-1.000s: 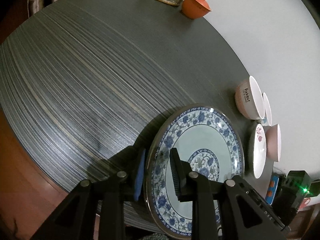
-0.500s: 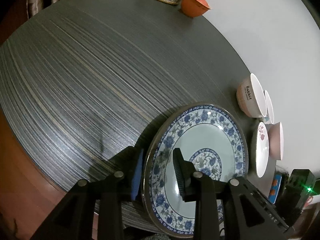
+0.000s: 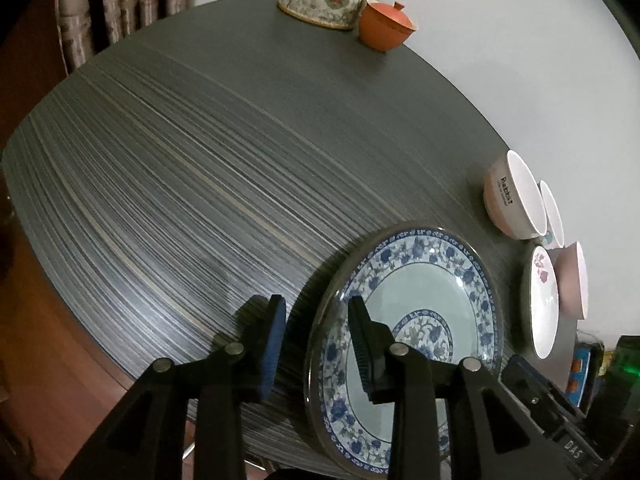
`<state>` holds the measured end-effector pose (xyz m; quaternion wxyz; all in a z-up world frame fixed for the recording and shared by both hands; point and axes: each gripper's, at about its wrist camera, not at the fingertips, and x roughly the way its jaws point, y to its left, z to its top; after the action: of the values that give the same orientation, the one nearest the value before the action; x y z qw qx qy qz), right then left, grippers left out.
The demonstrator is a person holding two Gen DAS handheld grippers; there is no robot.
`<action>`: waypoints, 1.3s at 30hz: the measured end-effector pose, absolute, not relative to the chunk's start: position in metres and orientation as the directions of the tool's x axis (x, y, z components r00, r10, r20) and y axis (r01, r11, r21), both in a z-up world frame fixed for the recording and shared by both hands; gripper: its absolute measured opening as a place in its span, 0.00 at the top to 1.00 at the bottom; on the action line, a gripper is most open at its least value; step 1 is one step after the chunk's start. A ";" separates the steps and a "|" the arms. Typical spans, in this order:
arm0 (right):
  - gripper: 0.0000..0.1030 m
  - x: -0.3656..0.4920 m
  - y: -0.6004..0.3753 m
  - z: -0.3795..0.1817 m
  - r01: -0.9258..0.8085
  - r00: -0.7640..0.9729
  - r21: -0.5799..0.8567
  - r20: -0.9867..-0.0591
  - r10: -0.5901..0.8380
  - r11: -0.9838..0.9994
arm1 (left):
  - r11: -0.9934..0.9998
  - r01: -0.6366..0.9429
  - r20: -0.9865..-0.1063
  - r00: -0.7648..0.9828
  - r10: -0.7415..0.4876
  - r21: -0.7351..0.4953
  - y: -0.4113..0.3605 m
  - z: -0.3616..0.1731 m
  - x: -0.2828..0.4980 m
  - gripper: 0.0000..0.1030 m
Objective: Organize plates and bowls
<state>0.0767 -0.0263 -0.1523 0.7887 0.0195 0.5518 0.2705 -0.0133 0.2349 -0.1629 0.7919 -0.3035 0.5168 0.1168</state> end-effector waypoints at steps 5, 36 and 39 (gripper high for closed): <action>0.47 0.073 -0.040 -0.144 -0.404 0.312 0.296 -0.845 0.435 0.865 | 0.819 -0.495 -0.884 0.467 -0.030 -0.290 0.232 -0.152 -0.016 0.67; 0.44 0.082 -0.244 -0.129 -0.112 0.597 0.190 -0.772 0.219 0.975 | 0.994 -0.105 -0.791 0.610 0.049 -0.019 0.083 -0.101 0.008 0.37; 0.44 0.085 -0.251 -0.130 -0.113 0.609 0.191 -0.762 0.220 0.975 | 0.998 -0.060 -0.795 0.606 0.018 -0.023 0.060 -0.102 0.024 0.37</action>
<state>0.0850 -0.2515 -0.1295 0.8949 0.0616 0.4320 0.0932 0.0240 0.0596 -0.1016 0.8959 -0.0235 0.4431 0.0219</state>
